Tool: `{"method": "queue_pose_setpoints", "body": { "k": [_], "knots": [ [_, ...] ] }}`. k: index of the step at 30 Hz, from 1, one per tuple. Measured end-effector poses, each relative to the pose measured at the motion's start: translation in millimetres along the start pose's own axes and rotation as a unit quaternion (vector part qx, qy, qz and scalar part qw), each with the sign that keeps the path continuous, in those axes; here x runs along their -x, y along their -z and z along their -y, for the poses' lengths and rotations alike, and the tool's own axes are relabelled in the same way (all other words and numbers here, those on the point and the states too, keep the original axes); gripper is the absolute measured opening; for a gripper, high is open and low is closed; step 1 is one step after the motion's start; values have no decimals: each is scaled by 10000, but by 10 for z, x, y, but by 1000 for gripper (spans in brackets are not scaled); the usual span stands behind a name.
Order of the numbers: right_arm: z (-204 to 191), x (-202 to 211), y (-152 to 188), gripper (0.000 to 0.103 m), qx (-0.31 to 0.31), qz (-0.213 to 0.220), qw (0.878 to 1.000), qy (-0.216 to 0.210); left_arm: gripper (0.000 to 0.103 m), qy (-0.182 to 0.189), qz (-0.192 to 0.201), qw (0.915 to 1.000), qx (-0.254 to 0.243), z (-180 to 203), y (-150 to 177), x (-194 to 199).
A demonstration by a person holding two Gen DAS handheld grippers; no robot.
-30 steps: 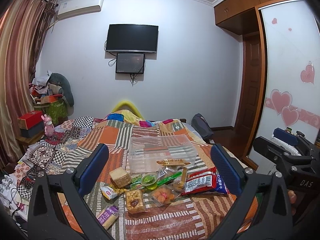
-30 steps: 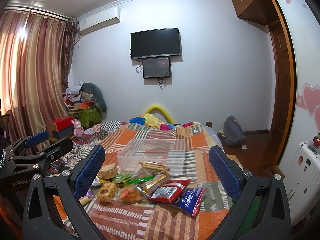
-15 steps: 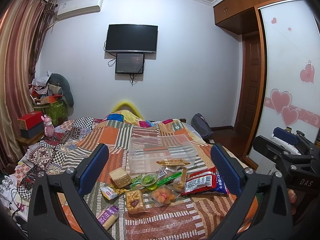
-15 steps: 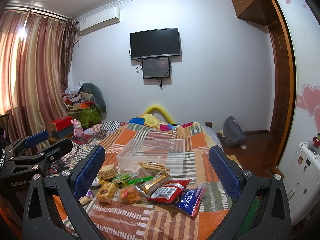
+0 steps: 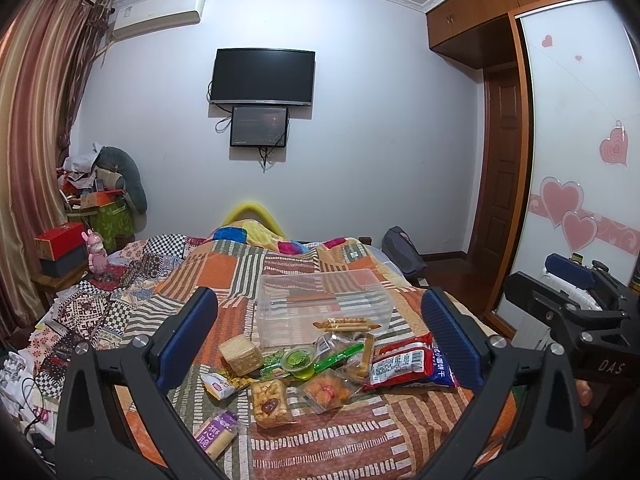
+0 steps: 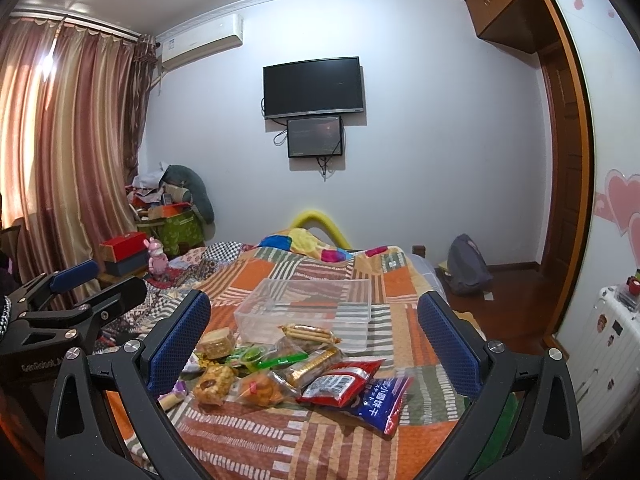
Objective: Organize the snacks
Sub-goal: 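Grasp the purple-labelled coconut roll pack with the left tool while the right tool grasps the red snack bag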
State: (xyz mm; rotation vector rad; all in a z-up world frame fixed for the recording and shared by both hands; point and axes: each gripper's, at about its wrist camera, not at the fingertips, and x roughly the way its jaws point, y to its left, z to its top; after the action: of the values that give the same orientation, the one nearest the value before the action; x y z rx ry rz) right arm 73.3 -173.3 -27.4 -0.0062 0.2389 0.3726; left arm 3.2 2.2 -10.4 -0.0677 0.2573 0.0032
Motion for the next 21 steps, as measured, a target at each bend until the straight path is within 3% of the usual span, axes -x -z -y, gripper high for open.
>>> {"method": "queue_pose_setpoints", "body": {
  "k": [5,9,13,18,21],
  "knots": [
    [23,-56,25,103,27,-64,10000,-10,103,20,-17,10000,-1,-31,20,-12],
    [71,-135,87,93,29,-229,9997,-35,83,59,-169,9998,-6,-105,69,-58],
    [144,-223,171,84,11,-459,9989,-6,74,-123,-438,9990,-26,-251,172,-173],
    [307,-364,303,70,-107,-853,9963,88,74,-525,-886,9946,-121,-568,365,-367],
    [420,-472,379,68,-122,-1125,9933,235,73,-652,-1269,9897,-75,-819,507,-514]
  ]
}}
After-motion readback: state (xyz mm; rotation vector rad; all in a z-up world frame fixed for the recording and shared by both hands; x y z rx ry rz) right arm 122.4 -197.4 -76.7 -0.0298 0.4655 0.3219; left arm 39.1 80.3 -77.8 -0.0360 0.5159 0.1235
